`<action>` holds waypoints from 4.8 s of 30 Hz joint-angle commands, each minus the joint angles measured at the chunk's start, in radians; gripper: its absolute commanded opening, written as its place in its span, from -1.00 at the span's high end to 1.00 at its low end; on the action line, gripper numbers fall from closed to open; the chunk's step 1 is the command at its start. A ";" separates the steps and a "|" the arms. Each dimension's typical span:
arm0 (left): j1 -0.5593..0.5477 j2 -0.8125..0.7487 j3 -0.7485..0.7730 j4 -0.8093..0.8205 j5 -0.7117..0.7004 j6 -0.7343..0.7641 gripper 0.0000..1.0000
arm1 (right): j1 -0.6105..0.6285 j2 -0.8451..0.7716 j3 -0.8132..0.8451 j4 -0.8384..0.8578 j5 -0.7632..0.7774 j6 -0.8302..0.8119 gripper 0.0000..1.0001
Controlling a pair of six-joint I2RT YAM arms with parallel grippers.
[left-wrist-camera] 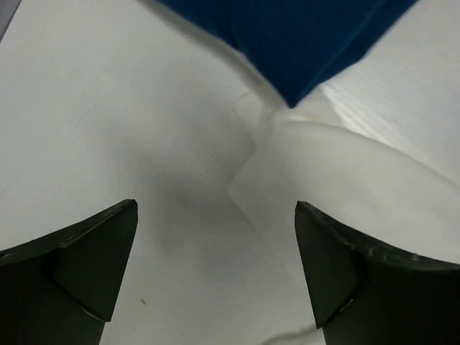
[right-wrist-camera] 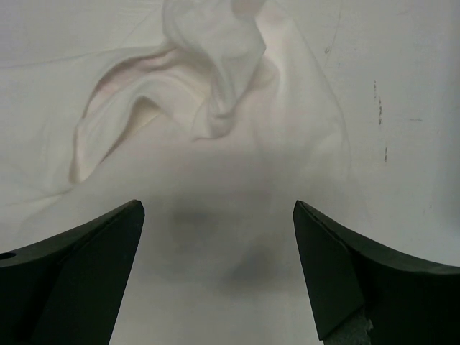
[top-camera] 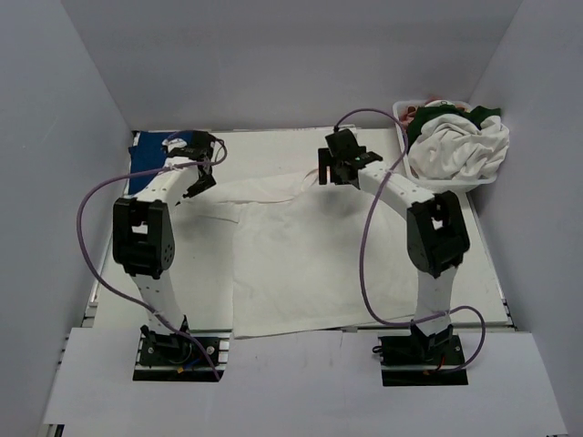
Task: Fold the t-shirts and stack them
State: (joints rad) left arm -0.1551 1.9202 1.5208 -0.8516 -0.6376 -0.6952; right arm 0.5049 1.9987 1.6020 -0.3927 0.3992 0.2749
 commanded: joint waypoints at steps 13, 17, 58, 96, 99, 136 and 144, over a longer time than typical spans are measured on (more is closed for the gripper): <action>-0.060 -0.052 -0.013 0.316 0.432 0.255 -1.00 | 0.041 -0.457 -0.656 0.075 -0.203 0.240 -0.81; -0.060 0.016 -0.023 0.325 0.458 0.255 -1.00 | 0.058 -0.472 -0.763 0.080 -0.211 0.277 -0.81; -0.482 -0.226 -0.177 0.174 0.437 0.149 -1.00 | -0.052 -0.383 -0.503 0.086 -0.259 0.154 -0.81; -0.172 0.034 -0.023 0.141 0.294 0.201 1.00 | -0.052 -0.443 -0.906 0.137 -0.189 0.331 -0.81; -0.106 -0.029 -0.088 0.154 0.303 0.212 1.00 | -0.052 -0.436 -0.898 0.104 -0.143 0.342 -0.81; -0.193 -0.472 -0.632 0.333 0.891 0.143 -1.00 | -0.055 -0.595 -0.864 0.060 -0.145 0.270 -0.81; -0.196 -0.539 -0.702 0.063 0.592 -0.085 -1.00 | -0.066 -0.594 -0.906 -0.014 -0.048 0.306 -0.81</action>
State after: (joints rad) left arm -0.3668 1.5005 0.8295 -0.6693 0.1215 -0.6552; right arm 0.4461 1.4101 0.7010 -0.3668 0.2832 0.5468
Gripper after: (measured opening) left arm 0.997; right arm 0.900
